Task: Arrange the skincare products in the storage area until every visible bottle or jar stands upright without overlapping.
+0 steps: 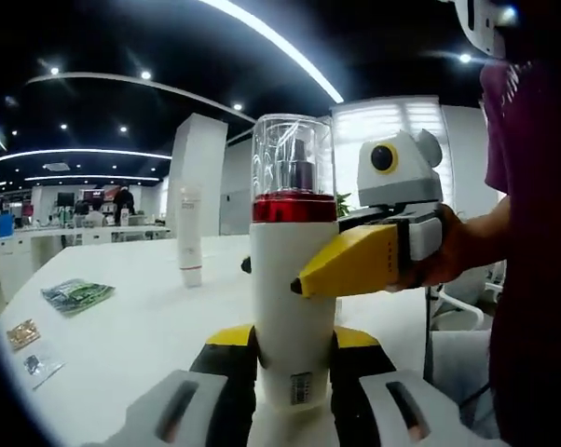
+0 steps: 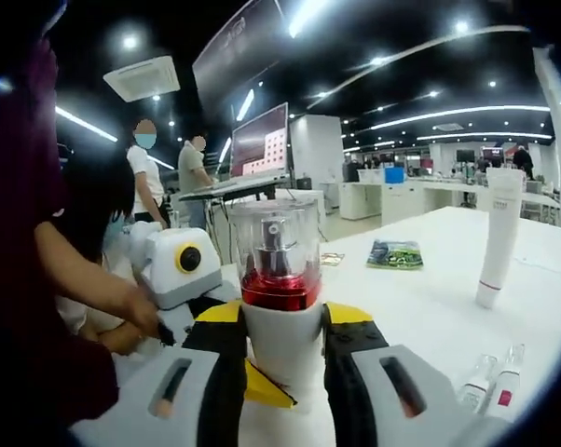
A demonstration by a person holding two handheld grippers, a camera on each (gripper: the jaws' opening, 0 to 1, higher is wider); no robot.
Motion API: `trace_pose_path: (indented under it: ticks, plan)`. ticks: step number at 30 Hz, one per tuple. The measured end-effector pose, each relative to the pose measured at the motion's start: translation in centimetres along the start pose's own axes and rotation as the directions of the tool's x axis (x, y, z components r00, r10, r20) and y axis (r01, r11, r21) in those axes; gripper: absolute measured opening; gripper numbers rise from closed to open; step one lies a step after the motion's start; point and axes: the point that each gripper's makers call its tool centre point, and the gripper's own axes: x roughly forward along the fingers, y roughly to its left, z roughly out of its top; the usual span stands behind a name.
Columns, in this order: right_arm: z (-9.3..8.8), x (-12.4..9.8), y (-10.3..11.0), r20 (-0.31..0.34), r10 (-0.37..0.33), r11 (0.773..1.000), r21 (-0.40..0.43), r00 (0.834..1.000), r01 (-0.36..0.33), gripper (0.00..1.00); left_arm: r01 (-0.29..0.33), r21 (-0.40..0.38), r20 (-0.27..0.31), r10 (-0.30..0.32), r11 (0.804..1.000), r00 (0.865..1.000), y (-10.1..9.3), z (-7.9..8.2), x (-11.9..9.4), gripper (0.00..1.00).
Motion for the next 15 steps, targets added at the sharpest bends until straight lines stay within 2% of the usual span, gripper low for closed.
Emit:
trace_pose_path:
  ticks: [3,6,9,10,13,15]
  plan:
    - [0.3,-0.4,0.1,0.010,0.039,0.999,0.007,0.999,-0.039,0.31,0.016,0.004,0.001,-0.016,1.000,1.000,-0.2,0.0,-0.3,0.29]
    - [1.0,-0.9,0.4,0.034,0.078,0.997,-0.027,0.996,-0.077,0.31,0.036,0.007,-0.009,-0.036,0.999,0.999,-0.3,0.0,-0.4,0.29]
    - [1.6,-1.4,0.5,0.034,0.139,0.989,-0.059,0.990,-0.137,0.31,0.094,0.011,-0.036,-0.094,0.996,0.995,-0.5,-0.1,-0.3,0.29]
    - [1.7,-1.6,0.6,0.028,0.165,0.984,-0.072,0.986,-0.163,0.31,0.132,0.015,-0.054,-0.131,0.991,0.990,-0.7,-0.2,-0.3,0.29]
    - [1.5,-1.7,1.0,-0.015,0.239,0.968,-0.074,0.971,-0.240,0.35,0.195,0.003,-0.063,-0.195,0.981,0.979,-0.5,-0.2,-0.4,0.29]
    - [1.6,-1.6,1.0,-0.020,0.246,0.966,-0.082,0.969,-0.246,0.40,0.214,-0.004,-0.063,-0.214,0.977,0.975,-0.4,-0.2,-0.5,0.29]
